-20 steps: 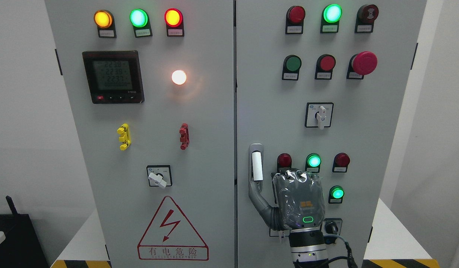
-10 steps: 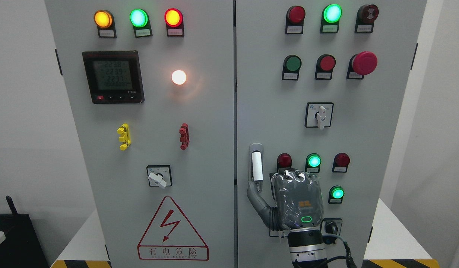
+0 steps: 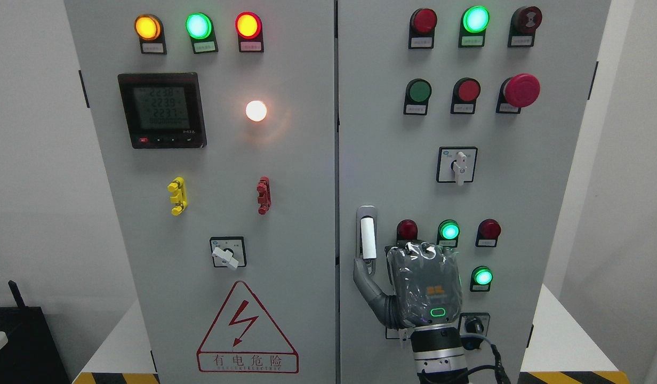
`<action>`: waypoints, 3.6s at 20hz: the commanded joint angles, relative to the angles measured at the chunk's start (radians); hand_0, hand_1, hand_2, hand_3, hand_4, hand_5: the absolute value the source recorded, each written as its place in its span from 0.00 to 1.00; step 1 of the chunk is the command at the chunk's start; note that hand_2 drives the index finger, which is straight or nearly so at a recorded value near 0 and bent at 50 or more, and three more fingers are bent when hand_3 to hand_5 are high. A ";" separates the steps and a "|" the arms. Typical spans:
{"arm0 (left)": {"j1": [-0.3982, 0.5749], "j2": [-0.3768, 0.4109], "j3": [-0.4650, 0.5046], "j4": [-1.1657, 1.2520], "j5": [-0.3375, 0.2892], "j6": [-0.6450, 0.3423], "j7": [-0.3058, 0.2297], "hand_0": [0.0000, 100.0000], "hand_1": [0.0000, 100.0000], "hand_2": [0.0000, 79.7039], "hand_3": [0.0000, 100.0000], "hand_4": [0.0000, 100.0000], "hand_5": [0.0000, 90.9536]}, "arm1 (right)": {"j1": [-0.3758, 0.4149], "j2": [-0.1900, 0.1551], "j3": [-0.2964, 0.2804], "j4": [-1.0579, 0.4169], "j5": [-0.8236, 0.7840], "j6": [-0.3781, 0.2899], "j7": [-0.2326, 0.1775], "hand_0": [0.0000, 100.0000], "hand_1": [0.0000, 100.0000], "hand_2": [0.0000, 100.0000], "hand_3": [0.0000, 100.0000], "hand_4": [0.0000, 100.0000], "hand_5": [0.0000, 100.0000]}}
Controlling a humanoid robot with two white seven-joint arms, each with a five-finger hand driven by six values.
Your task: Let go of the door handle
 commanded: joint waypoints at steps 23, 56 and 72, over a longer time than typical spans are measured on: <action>0.000 0.000 0.011 0.017 0.000 0.001 0.000 0.12 0.39 0.00 0.00 0.00 0.00 | 0.001 0.000 -0.012 -0.004 -0.002 0.002 -0.003 0.37 0.10 1.00 1.00 1.00 0.98; 0.000 0.000 0.011 0.017 0.000 0.001 0.000 0.12 0.39 0.00 0.00 0.00 0.00 | 0.002 0.005 -0.029 -0.008 -0.011 0.017 -0.004 0.38 0.11 1.00 1.00 1.00 0.98; 0.000 0.000 0.011 0.017 0.000 0.001 0.000 0.12 0.39 0.00 0.00 0.00 0.00 | -0.001 0.005 -0.039 -0.009 -0.011 0.017 -0.004 0.38 0.11 1.00 1.00 1.00 0.98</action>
